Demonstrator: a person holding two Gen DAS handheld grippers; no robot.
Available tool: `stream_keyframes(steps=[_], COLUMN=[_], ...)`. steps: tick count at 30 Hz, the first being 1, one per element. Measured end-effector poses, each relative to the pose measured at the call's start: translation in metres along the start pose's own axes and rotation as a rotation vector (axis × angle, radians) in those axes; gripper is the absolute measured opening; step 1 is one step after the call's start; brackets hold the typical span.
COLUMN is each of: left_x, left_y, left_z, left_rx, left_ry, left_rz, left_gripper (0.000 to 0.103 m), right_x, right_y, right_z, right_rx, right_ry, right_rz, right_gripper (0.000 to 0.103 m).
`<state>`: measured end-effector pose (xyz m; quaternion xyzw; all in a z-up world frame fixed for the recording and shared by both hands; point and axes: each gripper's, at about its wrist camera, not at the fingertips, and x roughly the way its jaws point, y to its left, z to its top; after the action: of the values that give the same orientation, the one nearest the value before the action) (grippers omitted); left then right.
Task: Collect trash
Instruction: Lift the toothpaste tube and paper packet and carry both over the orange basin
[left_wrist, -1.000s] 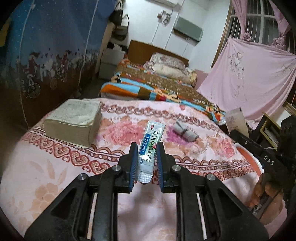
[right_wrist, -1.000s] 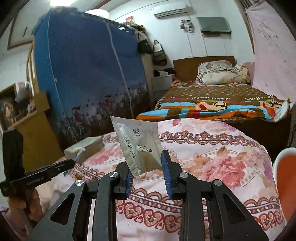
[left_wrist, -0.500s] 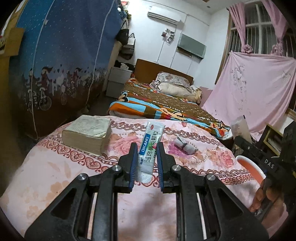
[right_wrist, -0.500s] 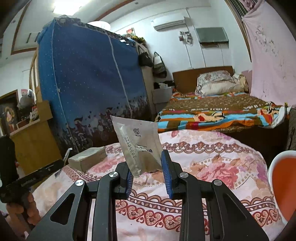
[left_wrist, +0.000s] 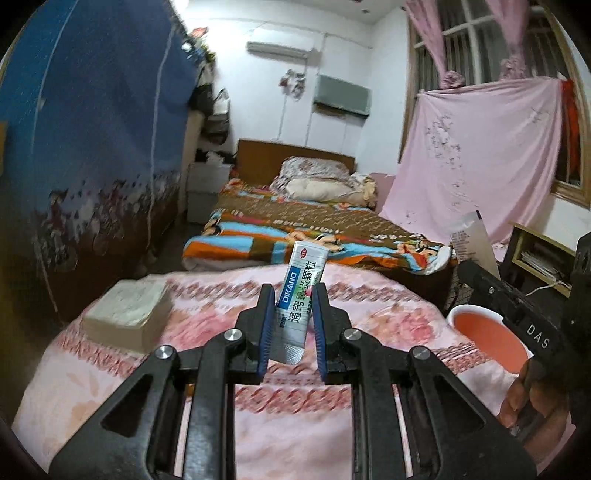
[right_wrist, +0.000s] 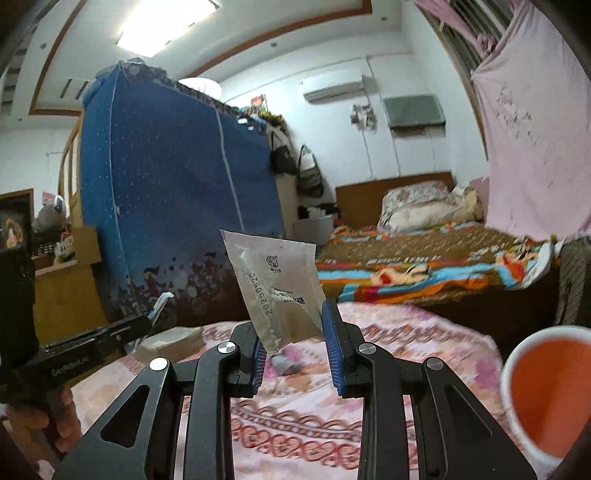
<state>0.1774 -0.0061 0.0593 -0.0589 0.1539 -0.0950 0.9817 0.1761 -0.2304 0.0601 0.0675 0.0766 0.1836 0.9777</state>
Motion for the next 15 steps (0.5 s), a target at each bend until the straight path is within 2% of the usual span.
stream_keyframes(steps=[10,15], left_x=[-0.001,0.003], left_y=[-0.063,-0.094], left_z=[0.028,0.033], left_rx=[0.118,0.157], left_ry=[-0.115,-0.132], left_rz=[-0.117,-0.197], left_gripper=[0.005,0.005], right_x=[-0.041,-0.056], right_y=[-0.034,-0.053], right_z=[0.021,0.024], right_rx=[-0.008,0.001], right_ry=[-0.147,-0.181], right_rz=[-0.133,-0.209], right_gripper=[0.026,0.026])
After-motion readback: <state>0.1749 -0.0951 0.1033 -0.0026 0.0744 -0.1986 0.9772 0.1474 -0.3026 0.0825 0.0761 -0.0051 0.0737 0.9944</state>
